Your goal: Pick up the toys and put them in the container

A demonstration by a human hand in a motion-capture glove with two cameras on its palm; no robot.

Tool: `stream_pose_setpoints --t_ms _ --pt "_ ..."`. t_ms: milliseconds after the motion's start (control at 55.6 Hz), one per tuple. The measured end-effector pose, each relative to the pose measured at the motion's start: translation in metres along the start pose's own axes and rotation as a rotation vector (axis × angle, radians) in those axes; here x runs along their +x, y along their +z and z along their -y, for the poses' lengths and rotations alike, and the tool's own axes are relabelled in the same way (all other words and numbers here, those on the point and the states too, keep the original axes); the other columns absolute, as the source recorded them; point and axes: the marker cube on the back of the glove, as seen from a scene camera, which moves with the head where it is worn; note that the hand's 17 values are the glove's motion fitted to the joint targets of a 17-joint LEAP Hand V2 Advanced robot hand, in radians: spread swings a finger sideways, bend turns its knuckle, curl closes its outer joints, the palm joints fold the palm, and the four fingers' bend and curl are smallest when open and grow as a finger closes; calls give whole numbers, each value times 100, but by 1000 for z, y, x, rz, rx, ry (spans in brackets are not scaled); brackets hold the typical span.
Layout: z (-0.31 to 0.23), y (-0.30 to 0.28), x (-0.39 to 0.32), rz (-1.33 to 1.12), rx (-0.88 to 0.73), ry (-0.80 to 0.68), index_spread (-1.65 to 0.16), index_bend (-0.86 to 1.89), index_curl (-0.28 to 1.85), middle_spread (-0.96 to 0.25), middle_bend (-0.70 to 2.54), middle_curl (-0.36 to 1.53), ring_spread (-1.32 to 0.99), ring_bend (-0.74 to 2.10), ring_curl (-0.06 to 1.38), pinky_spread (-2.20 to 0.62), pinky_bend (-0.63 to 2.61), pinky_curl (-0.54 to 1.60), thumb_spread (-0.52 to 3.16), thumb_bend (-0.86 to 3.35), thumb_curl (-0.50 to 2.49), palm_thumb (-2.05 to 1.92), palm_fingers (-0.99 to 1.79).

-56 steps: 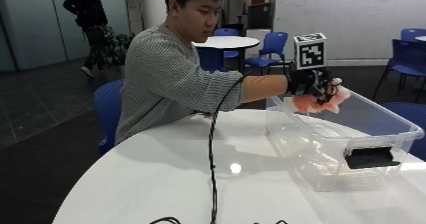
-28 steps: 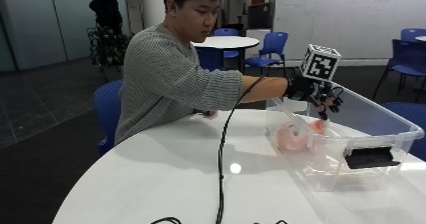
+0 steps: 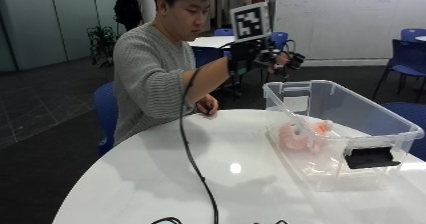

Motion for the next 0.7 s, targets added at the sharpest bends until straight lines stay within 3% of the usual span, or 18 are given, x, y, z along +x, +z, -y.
stream_pose_setpoints --t_ms 126,288,486,702 --pt "-78 -4 14 292 20 91 -39 21 45 -18 20 41 -16 54 41 2 114 33 134 -2 37 -2 3" --pt "-166 12 9 293 36 161 -39 23 47 -17 19 41 -14 48 39 3 108 31 135 -3 33 -3 1" --pt "-293 46 -54 398 33 150 -39 22 47 -17 19 40 -13 45 37 3 103 30 136 -3 29 -3 2" --pt "-412 97 -141 519 -95 158 -39 19 47 -17 16 39 -9 35 34 4 101 30 137 -3 26 -3 -7"
